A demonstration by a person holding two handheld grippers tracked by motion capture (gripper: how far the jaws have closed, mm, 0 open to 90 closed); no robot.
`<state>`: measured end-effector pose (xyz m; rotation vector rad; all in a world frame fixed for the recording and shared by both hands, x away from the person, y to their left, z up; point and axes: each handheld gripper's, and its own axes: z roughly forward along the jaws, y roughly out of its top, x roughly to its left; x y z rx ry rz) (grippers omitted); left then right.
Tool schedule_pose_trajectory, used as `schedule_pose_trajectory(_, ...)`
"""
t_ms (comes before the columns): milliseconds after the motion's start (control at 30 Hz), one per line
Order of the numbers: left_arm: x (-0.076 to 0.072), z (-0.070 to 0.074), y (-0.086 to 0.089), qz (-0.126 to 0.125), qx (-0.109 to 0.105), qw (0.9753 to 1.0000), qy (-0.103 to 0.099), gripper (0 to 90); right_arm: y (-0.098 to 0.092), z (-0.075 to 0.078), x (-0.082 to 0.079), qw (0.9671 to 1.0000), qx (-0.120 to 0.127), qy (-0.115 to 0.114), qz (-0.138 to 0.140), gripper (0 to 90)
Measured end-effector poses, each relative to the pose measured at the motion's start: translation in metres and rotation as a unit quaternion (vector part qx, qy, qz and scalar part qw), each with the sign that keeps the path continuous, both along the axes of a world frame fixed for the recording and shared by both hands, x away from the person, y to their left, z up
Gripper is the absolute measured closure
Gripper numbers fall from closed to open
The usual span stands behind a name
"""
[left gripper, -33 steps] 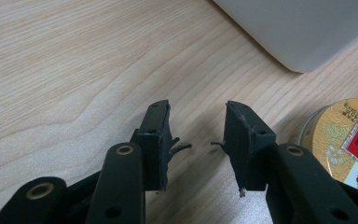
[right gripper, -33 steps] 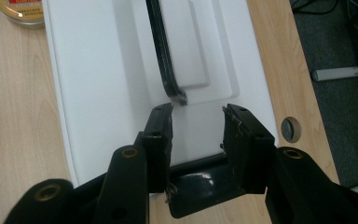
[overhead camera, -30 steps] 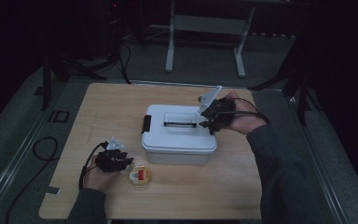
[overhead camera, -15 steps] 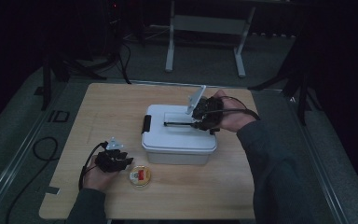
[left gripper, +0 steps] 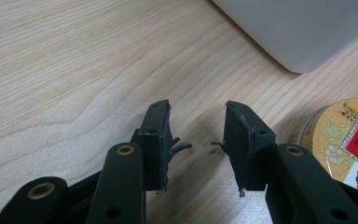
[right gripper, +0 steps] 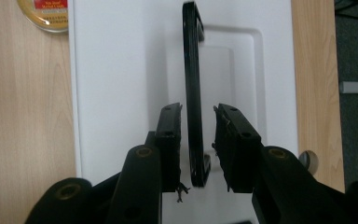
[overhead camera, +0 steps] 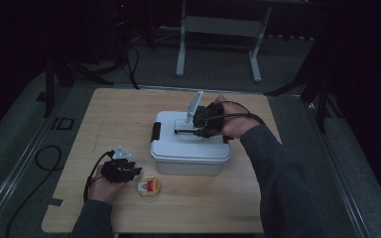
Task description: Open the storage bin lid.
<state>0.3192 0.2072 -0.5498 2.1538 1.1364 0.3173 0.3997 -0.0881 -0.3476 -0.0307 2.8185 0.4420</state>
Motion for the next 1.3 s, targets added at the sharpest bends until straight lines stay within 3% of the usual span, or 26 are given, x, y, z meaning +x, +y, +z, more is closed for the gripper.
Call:
schedule_pose_trajectory(700, 0.0, 0.0, 0.0, -0.002, 0.0, 1.0, 0.0, 61.1, 0.031, -0.008, 0.007, 0.9978, -0.065, 0.007, 0.014, 74.6)
schedule_pose_trajectory(933, 0.0, 0.0, 0.0, -0.002, -0.001, 1.0, 0.0, 61.2, 0.035, -0.009, 0.013, 0.9958, -0.091, -0.001, 0.007, 76.8)
schedule_pose_trajectory(1300, 0.0, 0.0, 0.0, -0.001, -0.002, 1.0, 0.0, 61.1, 0.043, -0.013, 0.019, 0.9928, -0.119, 0.007, 0.008, 82.3)
